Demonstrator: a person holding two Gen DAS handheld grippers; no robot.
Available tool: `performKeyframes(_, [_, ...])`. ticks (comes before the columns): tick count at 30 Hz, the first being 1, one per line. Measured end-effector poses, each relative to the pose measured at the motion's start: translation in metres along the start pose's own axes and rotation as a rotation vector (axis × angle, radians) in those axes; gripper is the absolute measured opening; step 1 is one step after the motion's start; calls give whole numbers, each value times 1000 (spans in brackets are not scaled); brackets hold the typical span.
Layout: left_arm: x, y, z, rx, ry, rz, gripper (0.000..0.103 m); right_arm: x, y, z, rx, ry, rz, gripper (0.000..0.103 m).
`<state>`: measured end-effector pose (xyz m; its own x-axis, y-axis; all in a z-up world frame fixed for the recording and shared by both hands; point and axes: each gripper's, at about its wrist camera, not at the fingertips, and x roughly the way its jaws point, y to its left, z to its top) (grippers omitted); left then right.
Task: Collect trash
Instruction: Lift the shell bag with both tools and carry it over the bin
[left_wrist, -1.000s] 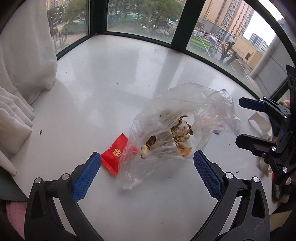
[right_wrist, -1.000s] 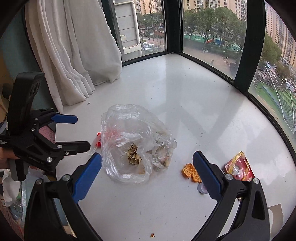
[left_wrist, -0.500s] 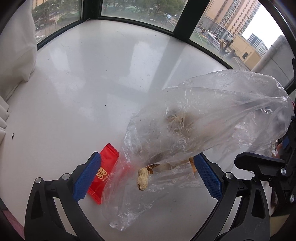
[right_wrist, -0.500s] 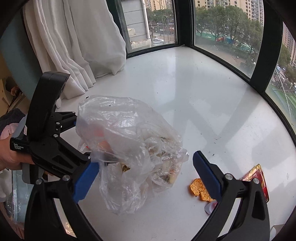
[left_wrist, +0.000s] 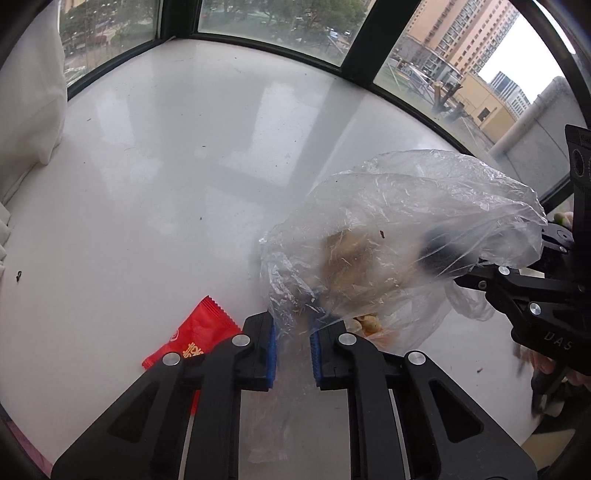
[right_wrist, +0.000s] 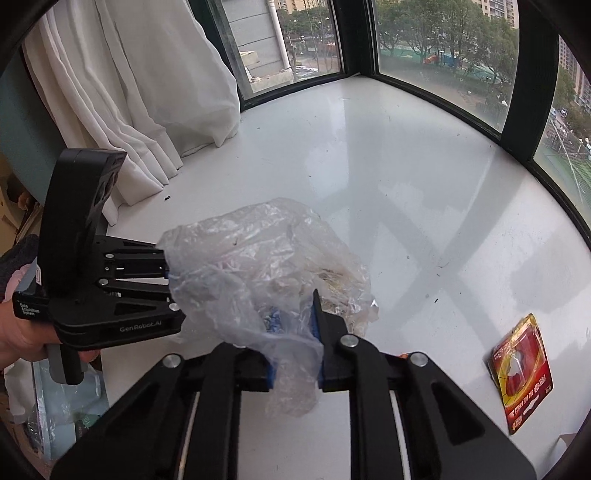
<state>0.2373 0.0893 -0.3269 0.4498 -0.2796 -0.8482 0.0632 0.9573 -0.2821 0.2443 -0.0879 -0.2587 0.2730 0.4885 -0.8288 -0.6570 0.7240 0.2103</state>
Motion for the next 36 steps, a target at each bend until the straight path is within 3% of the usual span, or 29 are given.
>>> performKeyframes(17, [-118, -35, -3, 16, -158, -7, 11, -88, 42, 13, -4, -110, 13, 9])
performKeyframes(25, [-194, -46, -39, 20, -198, 41, 11, -128, 94, 6, -46, -151, 47, 9])
performKeyframes(36, [-300, -35, -114, -25, -265, 132, 11, -154, 199, -17, -157, -163, 153, 9])
